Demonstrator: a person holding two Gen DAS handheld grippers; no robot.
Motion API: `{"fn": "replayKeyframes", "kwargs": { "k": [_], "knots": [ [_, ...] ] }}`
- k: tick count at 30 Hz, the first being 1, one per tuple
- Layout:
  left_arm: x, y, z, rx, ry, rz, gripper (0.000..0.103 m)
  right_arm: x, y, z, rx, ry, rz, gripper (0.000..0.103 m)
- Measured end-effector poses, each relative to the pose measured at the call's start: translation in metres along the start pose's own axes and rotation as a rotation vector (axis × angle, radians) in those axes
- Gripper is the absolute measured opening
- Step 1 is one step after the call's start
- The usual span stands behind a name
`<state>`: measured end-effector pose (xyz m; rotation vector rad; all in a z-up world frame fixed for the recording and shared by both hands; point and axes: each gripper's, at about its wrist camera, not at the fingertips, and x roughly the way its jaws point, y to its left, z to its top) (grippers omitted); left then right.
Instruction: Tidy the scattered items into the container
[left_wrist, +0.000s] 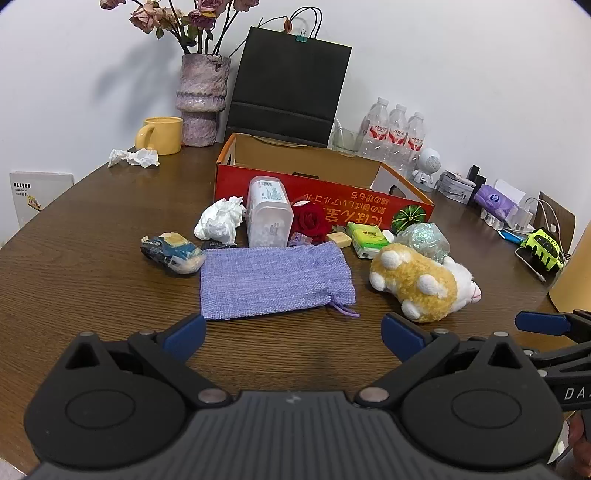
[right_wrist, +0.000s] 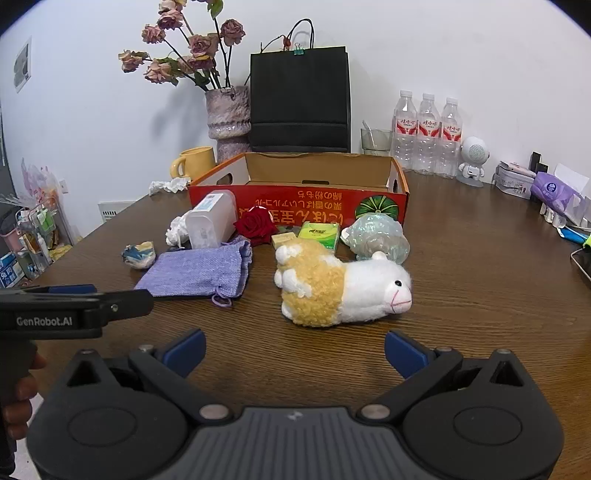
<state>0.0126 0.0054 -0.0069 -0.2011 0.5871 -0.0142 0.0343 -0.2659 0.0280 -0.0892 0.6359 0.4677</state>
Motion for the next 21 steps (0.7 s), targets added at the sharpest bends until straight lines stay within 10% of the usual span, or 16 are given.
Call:
{"fn": "replayKeyframes", "kwargs": {
  "k": [21],
  "knots": [
    [0.0087,-0.0005,0.0011,0.003,0.014,-0.010,0.103,0.0069,-0.0028,0.0009,0.003,0.015,-0.002,0.103]
  ]
}}
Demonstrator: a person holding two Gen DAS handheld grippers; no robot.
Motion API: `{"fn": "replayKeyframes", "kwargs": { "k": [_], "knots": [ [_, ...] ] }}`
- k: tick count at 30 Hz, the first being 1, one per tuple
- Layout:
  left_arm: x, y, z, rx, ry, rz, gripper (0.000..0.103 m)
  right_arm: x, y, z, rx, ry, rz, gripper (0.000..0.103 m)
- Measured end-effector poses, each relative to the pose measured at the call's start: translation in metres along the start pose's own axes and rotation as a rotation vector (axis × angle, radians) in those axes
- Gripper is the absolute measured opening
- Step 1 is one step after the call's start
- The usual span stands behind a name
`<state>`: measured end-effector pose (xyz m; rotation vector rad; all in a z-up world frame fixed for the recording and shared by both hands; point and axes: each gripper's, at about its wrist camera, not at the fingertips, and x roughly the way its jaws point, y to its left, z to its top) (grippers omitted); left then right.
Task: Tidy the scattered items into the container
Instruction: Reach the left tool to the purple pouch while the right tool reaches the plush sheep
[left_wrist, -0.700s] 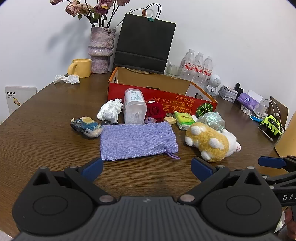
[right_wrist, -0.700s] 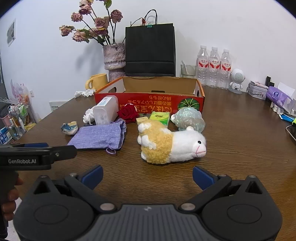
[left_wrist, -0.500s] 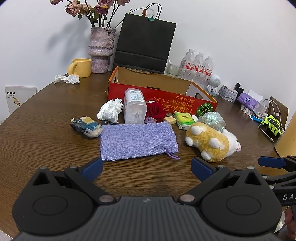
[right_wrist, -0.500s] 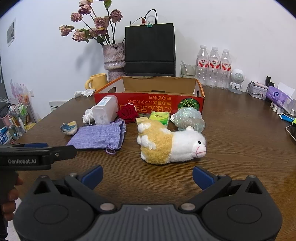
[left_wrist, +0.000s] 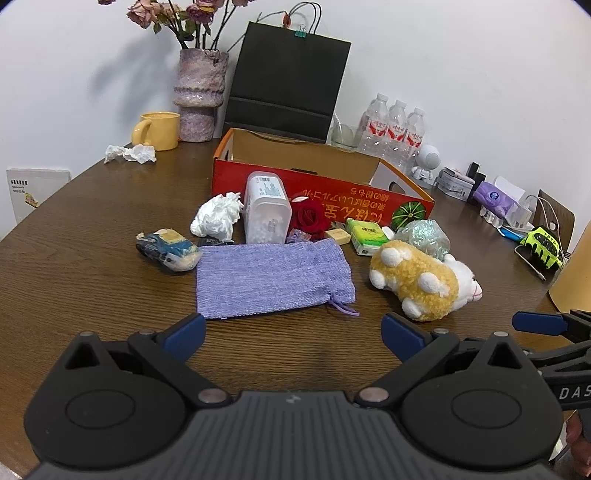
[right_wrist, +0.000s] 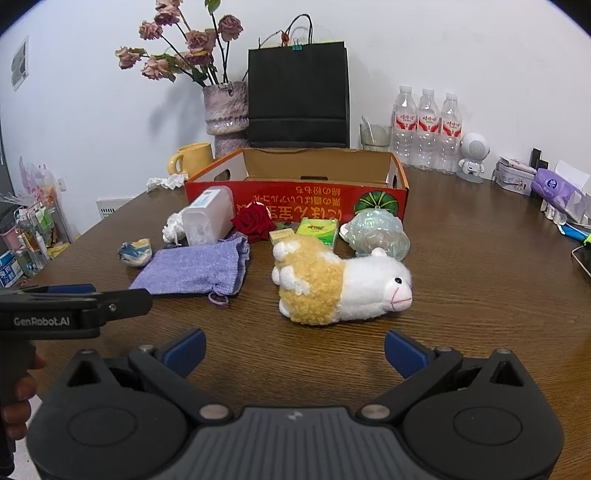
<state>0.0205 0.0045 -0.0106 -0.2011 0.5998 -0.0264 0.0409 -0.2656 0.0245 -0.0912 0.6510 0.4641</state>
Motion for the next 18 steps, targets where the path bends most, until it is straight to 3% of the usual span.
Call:
{"fn": "replayKeyframes", "kwargs": {
  "k": [7,11,18],
  "knots": [
    [0.028,-0.001,0.009,0.005,0.024,0.021,0.103,0.029,-0.011,0.007,0.006,0.014,-0.037,0.103],
    [0.045,-0.005,0.017,0.061,0.014,0.051,0.103,0.046,-0.017,0.017,0.004,0.015,-0.036,0.103],
    [0.085,-0.019,0.028,0.204,0.047,0.063,0.103,0.072,-0.011,0.046,-0.192,-0.037,-0.015,0.102]
  ]
}}
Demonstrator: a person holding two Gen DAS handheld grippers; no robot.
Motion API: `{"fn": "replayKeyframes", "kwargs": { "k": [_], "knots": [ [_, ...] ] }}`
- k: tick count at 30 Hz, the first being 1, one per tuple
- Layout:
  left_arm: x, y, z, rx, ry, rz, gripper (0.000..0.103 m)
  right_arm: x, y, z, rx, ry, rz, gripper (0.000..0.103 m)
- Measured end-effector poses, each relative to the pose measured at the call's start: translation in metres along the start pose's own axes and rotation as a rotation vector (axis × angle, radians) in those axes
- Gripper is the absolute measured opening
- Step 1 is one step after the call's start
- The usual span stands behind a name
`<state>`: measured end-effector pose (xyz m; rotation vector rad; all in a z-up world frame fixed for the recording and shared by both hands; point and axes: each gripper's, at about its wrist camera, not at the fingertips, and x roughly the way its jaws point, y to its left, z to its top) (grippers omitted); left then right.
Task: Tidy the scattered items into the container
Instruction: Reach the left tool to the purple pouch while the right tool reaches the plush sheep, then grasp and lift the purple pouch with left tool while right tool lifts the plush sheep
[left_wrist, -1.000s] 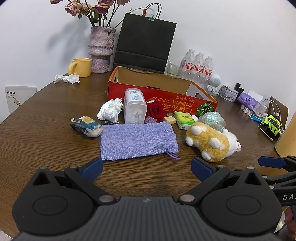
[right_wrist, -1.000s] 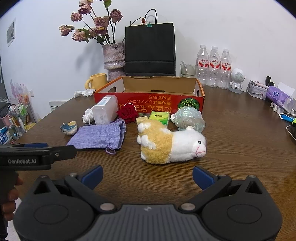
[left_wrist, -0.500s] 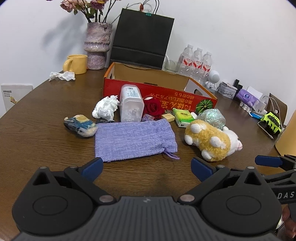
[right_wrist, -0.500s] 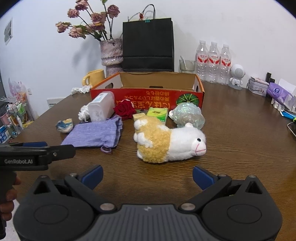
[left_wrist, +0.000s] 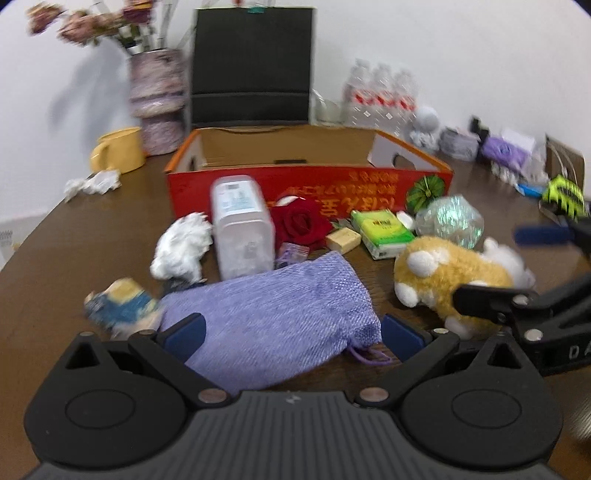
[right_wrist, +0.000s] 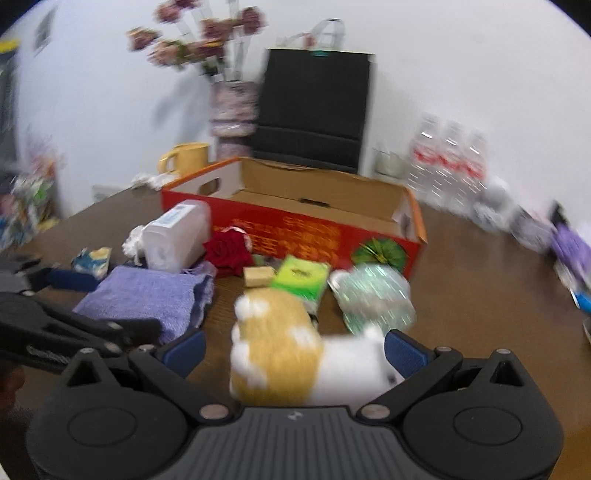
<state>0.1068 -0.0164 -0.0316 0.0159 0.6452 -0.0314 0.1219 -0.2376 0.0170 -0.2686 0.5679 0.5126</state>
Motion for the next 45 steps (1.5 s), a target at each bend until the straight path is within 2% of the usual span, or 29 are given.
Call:
{"fn": "replayKeyframes", "kwargs": {
  "k": [2,6,7,8,10,11,13,15,16,20,26,31,35,38,42,45],
  "knots": [
    [0.009,-0.004,0.001,0.034,0.012,0.023,0.103,0.012,-0.001,0.007,-0.047,0.024,0.023,0.094],
    [0.023,-0.002,0.000,0.060,0.036,-0.006,0.097,0.038,-0.005,0.015,-0.086,0.120,0.096,0.076],
    [0.024,-0.002,0.001,0.065,0.034,-0.010,0.093,0.043,-0.006,0.014,-0.087,0.146,0.110,0.071],
    [0.024,-0.002,0.002,0.072,0.031,-0.026,0.089,0.047,-0.006,0.012,-0.093,0.161,0.113,0.070],
    [0.024,-0.001,0.003,0.077,0.029,-0.071,0.066,0.052,-0.007,0.010,-0.091,0.183,0.130,0.066],
    [0.024,-0.001,0.004,0.083,0.029,-0.091,0.059,0.052,-0.007,0.009,-0.089,0.183,0.141,0.063],
    [0.023,-0.002,0.005,0.087,0.024,-0.115,0.028,0.051,-0.007,0.010,-0.089,0.179,0.151,0.057],
    [0.023,0.001,0.006,0.068,0.024,-0.125,0.015,0.048,-0.008,0.009,-0.075,0.167,0.159,0.054],
    [0.023,0.002,0.006,0.053,0.021,-0.129,0.012,0.045,-0.008,0.008,-0.066,0.161,0.163,0.053],
    [0.008,0.009,0.009,0.007,-0.032,-0.147,0.011,0.031,-0.015,0.005,-0.019,0.121,0.165,0.049],
    [-0.034,0.015,0.031,-0.016,-0.163,-0.195,0.011,0.000,-0.028,0.020,0.048,0.007,0.155,0.049],
    [-0.058,0.024,0.079,-0.029,-0.314,-0.231,0.011,-0.015,-0.041,0.057,0.055,-0.116,0.144,0.049],
    [-0.051,0.031,0.127,-0.040,-0.396,-0.218,0.011,-0.002,-0.050,0.100,0.043,-0.196,0.111,0.049],
    [-0.018,0.037,0.161,-0.065,-0.364,-0.201,0.011,0.025,-0.055,0.131,0.032,-0.200,0.093,0.049],
    [0.050,0.049,0.194,-0.110,-0.212,-0.166,0.011,0.084,-0.061,0.162,0.029,-0.138,0.075,0.049],
    [0.100,0.057,0.204,-0.123,-0.091,-0.135,0.011,0.131,-0.063,0.167,0.034,-0.052,0.070,0.049]
  ]
}}
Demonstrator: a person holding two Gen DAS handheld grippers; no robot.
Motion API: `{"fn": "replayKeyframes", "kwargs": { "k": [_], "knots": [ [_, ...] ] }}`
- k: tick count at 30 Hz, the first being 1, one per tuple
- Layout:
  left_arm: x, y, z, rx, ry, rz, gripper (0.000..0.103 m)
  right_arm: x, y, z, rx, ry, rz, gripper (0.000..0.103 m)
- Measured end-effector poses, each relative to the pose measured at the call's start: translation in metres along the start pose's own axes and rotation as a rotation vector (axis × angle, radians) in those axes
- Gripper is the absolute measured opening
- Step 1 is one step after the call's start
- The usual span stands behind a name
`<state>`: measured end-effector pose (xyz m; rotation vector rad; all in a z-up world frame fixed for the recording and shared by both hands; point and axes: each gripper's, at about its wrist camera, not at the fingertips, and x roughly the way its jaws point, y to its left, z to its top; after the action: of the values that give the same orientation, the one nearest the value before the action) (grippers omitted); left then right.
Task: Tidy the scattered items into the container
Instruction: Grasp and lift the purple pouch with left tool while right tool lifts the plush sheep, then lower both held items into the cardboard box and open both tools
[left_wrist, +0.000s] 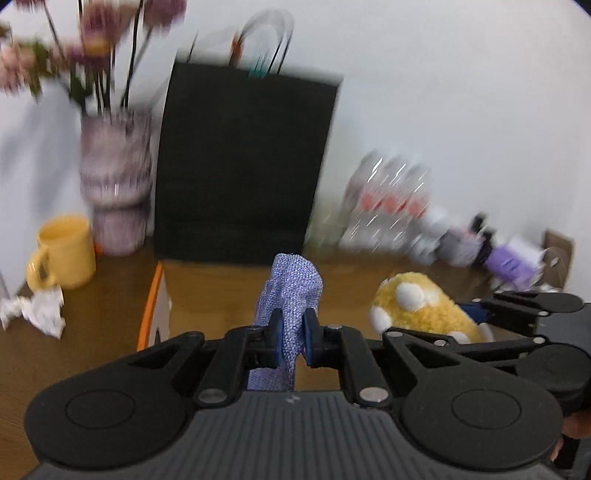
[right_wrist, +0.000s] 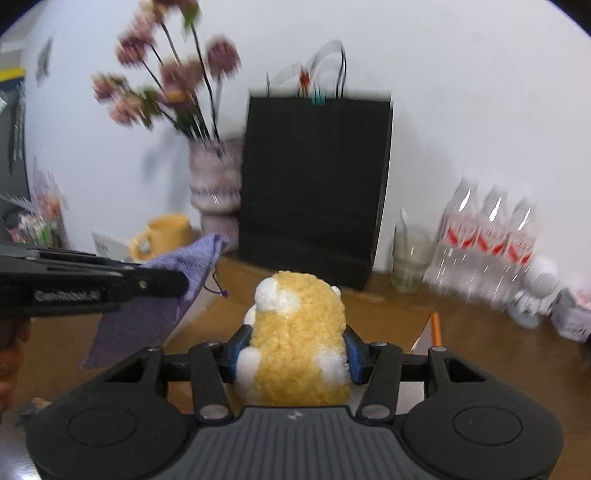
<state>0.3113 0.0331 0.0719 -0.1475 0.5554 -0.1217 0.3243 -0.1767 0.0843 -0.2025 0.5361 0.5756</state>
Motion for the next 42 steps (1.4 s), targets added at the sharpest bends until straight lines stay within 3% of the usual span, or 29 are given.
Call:
{"fn": "replayKeyframes", "kwargs": {
  "k": [6,12,14,16,18,19,20,22,36,42],
  "knots": [
    [0.057,0.015,-0.005,-0.033,0.130,0.033,0.011,0.077,-0.008,-0.014,0.031,0.149,-0.007,0.049],
    [0.073,0.016,-0.014,-0.023,0.182,0.036,0.016,0.094,-0.007,-0.025,0.042,0.196,-0.001,0.050],
    [0.074,0.014,-0.017,-0.038,0.203,0.041,0.039,0.097,-0.008,-0.027,0.045,0.208,0.004,0.052],
    [0.078,0.014,-0.016,-0.048,0.217,0.057,0.079,0.098,-0.007,-0.028,0.047,0.220,0.011,0.056],
    [0.074,0.014,-0.016,-0.042,0.201,0.059,0.086,0.095,-0.008,-0.027,0.055,0.220,0.021,0.072],
    [0.071,0.013,-0.015,-0.038,0.192,0.052,0.096,0.092,-0.008,-0.026,0.061,0.213,0.025,0.089],
    [0.067,0.012,-0.014,-0.036,0.185,0.051,0.103,0.089,-0.008,-0.024,0.061,0.200,0.026,0.099],
    [0.059,0.009,-0.012,-0.025,0.165,0.060,0.103,0.079,-0.005,-0.021,0.048,0.175,0.005,0.103],
    [0.007,-0.002,-0.006,-0.012,0.091,0.047,0.103,0.029,-0.001,-0.011,0.067,0.129,-0.024,0.103],
    [-0.059,0.009,-0.017,-0.011,-0.040,0.026,0.103,-0.028,-0.006,-0.016,0.083,0.022,-0.039,0.103]
  ]
}}
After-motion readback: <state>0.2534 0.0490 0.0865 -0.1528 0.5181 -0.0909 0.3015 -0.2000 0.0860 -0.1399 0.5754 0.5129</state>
